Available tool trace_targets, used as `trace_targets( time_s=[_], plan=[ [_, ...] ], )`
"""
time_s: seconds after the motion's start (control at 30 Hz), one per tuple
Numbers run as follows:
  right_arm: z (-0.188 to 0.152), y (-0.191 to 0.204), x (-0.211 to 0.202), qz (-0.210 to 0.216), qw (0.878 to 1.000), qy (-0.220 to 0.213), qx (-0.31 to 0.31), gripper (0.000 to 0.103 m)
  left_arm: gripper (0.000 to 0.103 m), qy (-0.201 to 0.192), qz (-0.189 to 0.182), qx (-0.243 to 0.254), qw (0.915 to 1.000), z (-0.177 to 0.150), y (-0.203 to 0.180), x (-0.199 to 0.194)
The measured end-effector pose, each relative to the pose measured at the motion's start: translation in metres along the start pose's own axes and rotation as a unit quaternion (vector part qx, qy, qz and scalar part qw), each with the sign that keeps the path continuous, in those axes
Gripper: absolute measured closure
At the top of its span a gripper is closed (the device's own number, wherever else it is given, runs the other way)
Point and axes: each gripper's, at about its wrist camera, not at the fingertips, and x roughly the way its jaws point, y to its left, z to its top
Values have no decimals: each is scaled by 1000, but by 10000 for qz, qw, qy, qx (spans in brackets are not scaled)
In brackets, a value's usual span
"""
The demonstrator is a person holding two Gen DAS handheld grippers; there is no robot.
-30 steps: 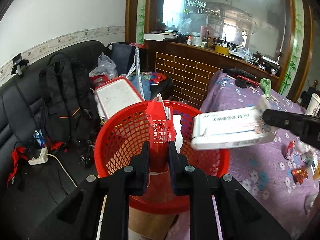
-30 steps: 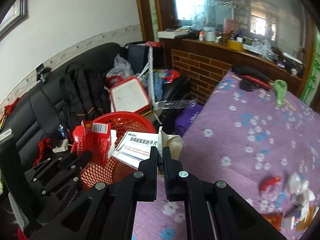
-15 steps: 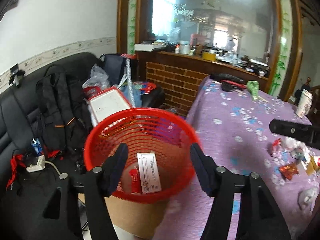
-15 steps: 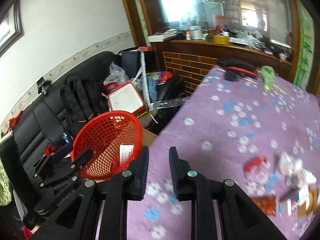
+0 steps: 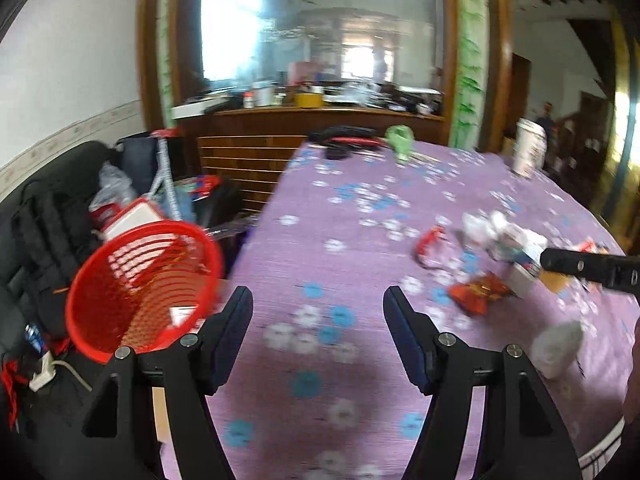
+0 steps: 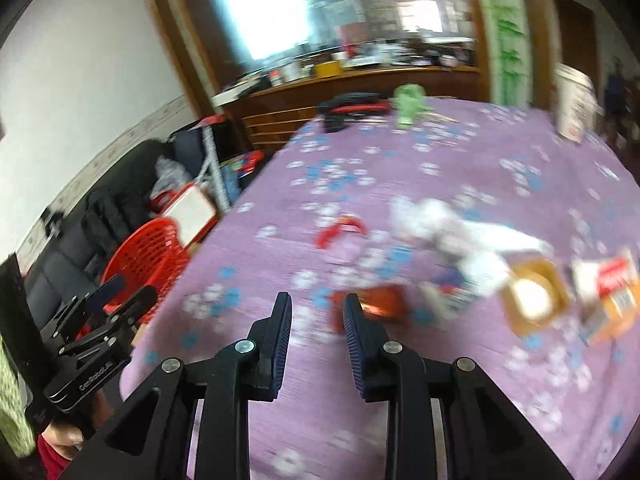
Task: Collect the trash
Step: 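Move both open tools back over the table, then grasp the white cloth ball with left tool while right tool grasps the orange box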
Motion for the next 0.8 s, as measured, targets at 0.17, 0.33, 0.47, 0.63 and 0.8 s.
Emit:
trace_targets(
  time_s=[0.17, 0.33, 0.47, 0.63, 0.8],
  plan=[
    [-11, -55, -29, -279, 9980, -196, 537, 72, 36, 73, -436, 443, 9980, -6, -45, 0],
    [-27, -91, -46, -506, 9948, -255, 843, 66, 32, 84, -1037, 1042, 9891, -16, -96, -7],
    [-36, -114, -52, -534, 9921, -230, 1111, 66, 20, 214, -1606, 1555, 9745, -25, -139, -7],
    [-42, -141, -68, -662, 9872, -403, 1394, 65, 20, 469, -1776, 2087, 9606, -39, -184, 8],
    [-43, -180, -90, -997, 9752, -630, 1875, 60, 19, 772, -1741, 2250, 9556, -53, -218, 33]
  ],
)
